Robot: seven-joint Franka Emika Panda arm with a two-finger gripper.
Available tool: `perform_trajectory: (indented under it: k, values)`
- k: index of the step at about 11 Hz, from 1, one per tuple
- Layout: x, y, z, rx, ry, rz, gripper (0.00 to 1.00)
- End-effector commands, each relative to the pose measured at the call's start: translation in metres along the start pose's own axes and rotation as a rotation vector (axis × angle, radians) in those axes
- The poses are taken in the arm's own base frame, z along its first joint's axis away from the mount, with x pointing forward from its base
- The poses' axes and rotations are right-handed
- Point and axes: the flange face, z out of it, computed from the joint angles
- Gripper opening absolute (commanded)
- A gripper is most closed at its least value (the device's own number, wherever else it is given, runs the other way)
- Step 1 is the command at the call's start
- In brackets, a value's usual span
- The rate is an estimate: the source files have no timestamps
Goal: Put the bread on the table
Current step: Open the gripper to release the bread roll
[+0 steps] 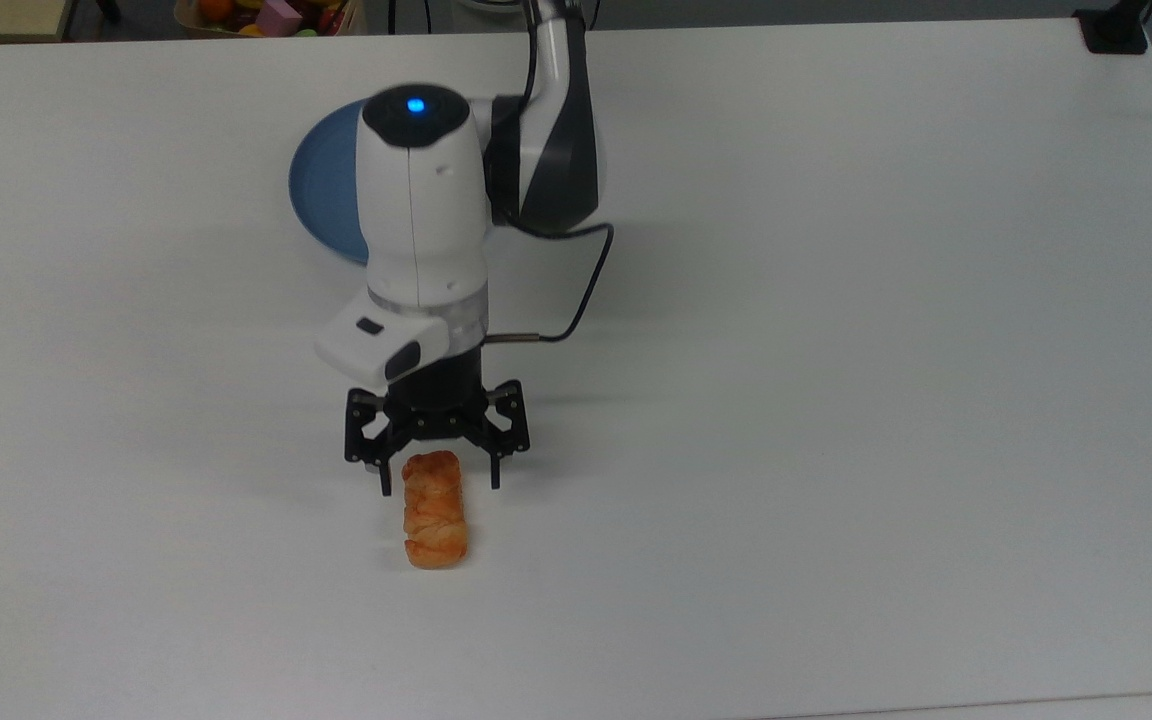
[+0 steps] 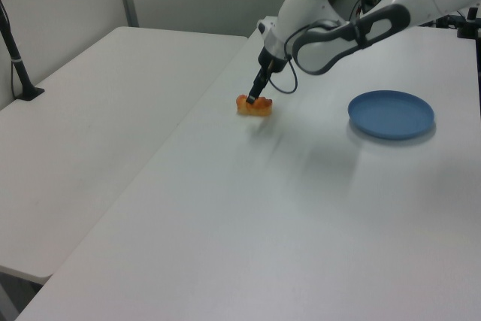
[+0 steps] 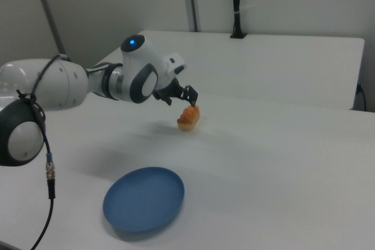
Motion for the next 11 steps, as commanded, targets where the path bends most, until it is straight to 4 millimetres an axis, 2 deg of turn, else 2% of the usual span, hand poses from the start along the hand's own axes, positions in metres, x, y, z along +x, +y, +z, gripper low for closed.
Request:
perform_trajectory:
  k: [1, 2, 4, 7, 10, 11]
  values:
    - [-0.008, 0.005, -0.079, 0.029, -0.068, 0.035, 1.0]
    - [-0.008, 0.01, -0.104, 0.04, -0.124, 0.053, 1.0]
    - [-0.01, 0.028, -0.167, 0.053, -0.224, 0.138, 1.0]
    - [-0.024, 0.034, -0.252, 0.062, -0.342, 0.263, 1.0]
    - [-0.043, 0.031, -0.31, 0.069, -0.424, 0.314, 1.0]
    - [-0.051, 0.03, -0.323, 0.073, -0.439, 0.313, 1.0]
